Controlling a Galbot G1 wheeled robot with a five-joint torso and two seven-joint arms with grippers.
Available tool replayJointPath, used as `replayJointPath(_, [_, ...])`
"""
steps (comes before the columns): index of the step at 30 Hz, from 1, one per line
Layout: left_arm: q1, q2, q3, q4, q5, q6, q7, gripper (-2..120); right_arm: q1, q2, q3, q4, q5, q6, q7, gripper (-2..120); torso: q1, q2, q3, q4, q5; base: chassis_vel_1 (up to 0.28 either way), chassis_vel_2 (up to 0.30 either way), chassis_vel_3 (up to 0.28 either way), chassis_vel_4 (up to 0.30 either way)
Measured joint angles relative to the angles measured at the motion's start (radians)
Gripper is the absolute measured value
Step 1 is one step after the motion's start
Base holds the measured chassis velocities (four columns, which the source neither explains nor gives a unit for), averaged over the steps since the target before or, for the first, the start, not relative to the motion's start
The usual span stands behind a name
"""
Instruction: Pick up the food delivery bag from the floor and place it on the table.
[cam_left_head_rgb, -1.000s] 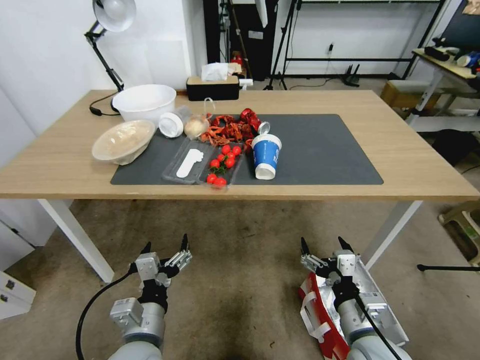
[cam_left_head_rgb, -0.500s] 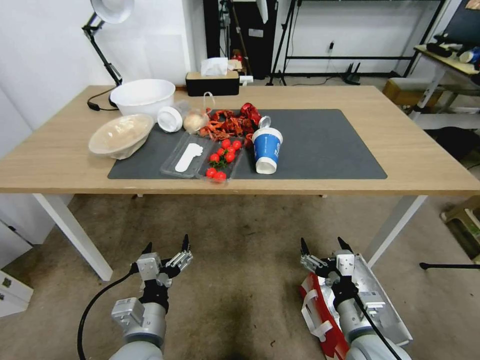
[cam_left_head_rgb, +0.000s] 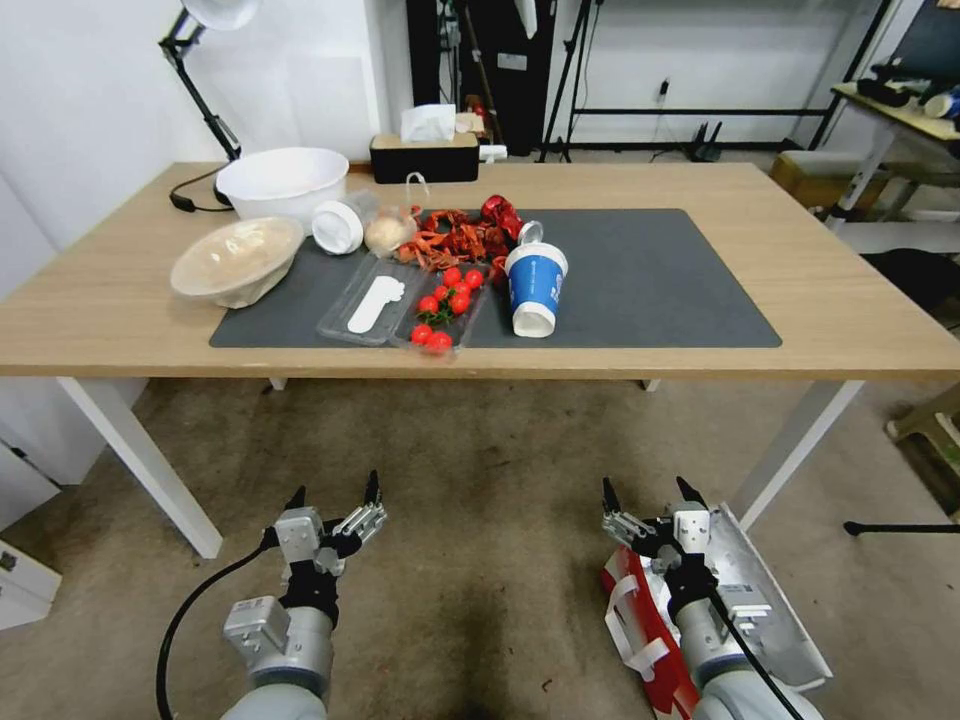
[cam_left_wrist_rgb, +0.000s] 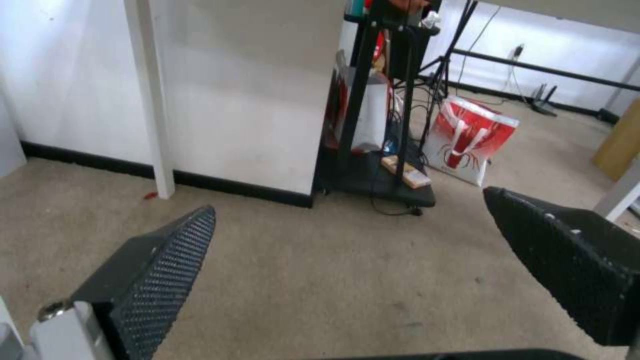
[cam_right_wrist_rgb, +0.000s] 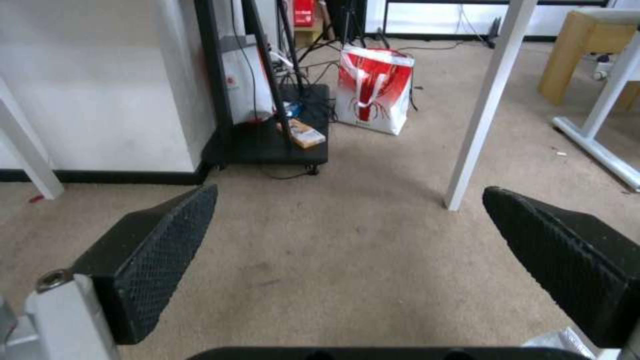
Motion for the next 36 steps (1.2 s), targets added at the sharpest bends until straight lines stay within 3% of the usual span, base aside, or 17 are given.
replayJointPath(36, [-0.013, -0.007, 0.009, 0.048, 0.009, -0.014, 0.005, 100, 0.004, -0.03, 0.035, -0.025, 0.038, -0.013, -0.005, 100, -0.058, -0.154, -0.097, -0.0001, 0.0001, 0.0, 0.0, 0.0, 0.0])
